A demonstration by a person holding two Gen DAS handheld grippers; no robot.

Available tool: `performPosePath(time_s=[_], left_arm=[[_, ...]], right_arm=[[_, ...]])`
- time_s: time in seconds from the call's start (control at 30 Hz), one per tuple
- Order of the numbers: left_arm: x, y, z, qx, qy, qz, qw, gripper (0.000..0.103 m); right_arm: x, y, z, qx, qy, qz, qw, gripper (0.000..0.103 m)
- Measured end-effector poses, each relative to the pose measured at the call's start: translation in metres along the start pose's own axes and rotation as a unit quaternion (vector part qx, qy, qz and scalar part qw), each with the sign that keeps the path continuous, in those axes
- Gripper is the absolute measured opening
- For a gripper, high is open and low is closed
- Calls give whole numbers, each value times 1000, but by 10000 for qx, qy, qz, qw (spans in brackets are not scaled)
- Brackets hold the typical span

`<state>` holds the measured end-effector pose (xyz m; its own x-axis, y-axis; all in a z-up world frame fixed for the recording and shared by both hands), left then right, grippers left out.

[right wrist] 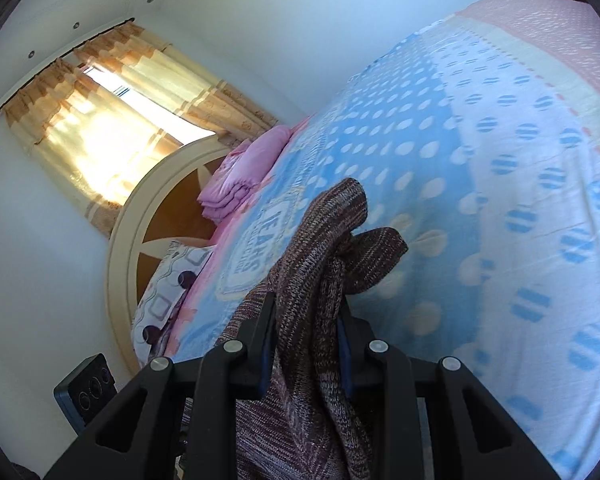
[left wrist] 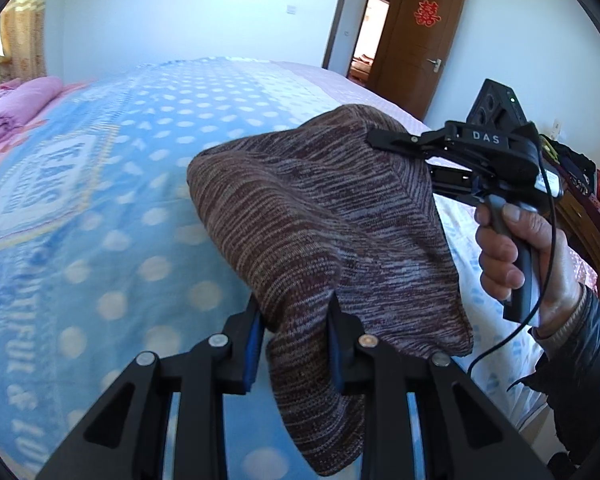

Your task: Fold small clothes

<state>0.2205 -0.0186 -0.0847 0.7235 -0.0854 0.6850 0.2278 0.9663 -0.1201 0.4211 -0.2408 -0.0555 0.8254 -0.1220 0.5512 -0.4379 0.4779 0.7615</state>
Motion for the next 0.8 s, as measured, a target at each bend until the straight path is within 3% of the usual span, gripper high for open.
performPosePath(time_s=[0.43,0.8], left_arm=[[-30,59,57,500,-354,524,9967,28],[-59,98,78,948,-365,774,9918,28]], right_arm=[[-16,77,-83,447,472,344,9973,27],[-40,123,-156,662,999,532,9914,27]])
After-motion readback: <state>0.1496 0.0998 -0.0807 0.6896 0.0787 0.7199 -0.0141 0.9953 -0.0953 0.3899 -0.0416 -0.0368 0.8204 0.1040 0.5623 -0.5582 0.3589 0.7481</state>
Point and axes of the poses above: each gripper's, at about its wrist camera, not at the fingertips, and z roughly against the way its jaws point, y to its left, x to its top, the point moved 4 cm from there along -z, roughly the way its jaws point, and after that the axes turned 5 degrees about x, right-handed, at the moved point
